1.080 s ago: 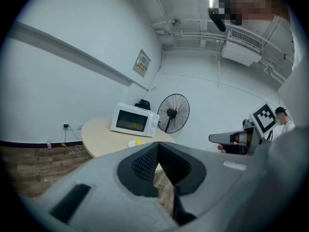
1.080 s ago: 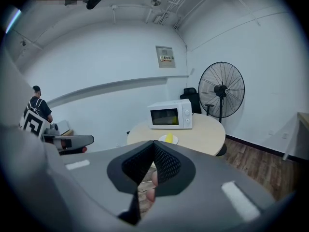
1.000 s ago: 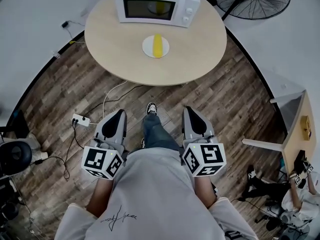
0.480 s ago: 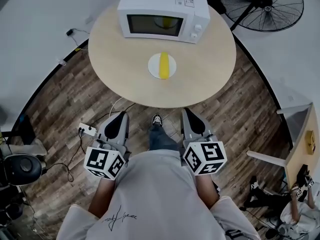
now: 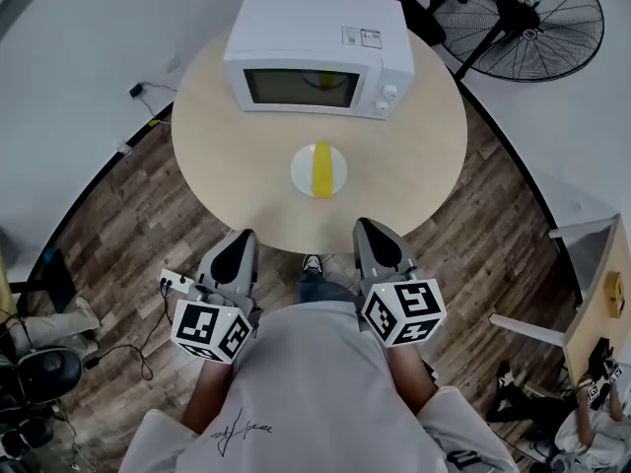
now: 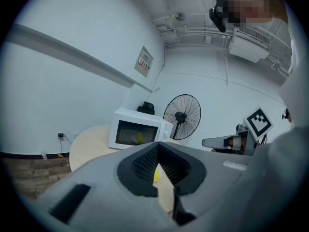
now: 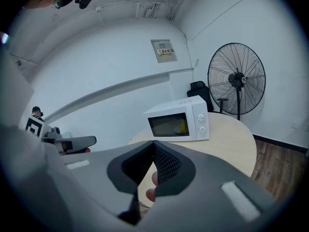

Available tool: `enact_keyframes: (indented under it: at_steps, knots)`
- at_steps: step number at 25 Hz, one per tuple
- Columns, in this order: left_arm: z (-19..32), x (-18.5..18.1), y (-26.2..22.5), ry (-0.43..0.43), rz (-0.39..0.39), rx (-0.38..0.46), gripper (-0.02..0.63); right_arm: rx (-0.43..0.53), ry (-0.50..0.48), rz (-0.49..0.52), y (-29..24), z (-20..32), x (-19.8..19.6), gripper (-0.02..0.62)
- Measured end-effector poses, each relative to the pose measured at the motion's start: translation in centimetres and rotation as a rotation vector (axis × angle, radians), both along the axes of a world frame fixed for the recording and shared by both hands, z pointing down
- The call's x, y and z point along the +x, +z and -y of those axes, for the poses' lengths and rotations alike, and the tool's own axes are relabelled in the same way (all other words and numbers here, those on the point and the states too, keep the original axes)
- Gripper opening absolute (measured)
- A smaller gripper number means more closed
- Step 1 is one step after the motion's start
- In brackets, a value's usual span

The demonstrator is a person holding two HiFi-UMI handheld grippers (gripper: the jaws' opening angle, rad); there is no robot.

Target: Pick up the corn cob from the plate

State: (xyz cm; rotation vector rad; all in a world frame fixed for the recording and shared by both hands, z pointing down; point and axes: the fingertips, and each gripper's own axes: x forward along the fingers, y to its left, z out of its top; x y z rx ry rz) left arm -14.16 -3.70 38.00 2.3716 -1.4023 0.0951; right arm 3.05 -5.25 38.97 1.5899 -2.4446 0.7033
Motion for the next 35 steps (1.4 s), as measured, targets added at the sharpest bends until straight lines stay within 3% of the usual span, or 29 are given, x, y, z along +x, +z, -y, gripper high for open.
enact_keyframes:
  at_steps: [6, 14, 32, 35]
  knots:
    - [3.8, 1.2, -0.9, 0.005, -0.044, 0.005, -0.002, 0.026, 0.008, -0.006, -1.0, 3.4, 1.1, 0.014]
    - [7.6, 2.9, -0.5, -0.005, -0.028, 0.025, -0.002, 0.031, -0.01, -0.002, -0.5, 6.9, 2.2, 0.014]
    - [8.1, 4.4, -0.2, -0.036, 0.008, 0.008, -0.002, 0.001, -0.029, 0.009, 1.3, 8.6, 3.2, 0.015]
    - [8.2, 4.5, -0.3, -0.035, 0.05, 0.017, -0.002, 0.003, -0.024, 0.014, 1.4, 8.9, 3.2, 0.014]
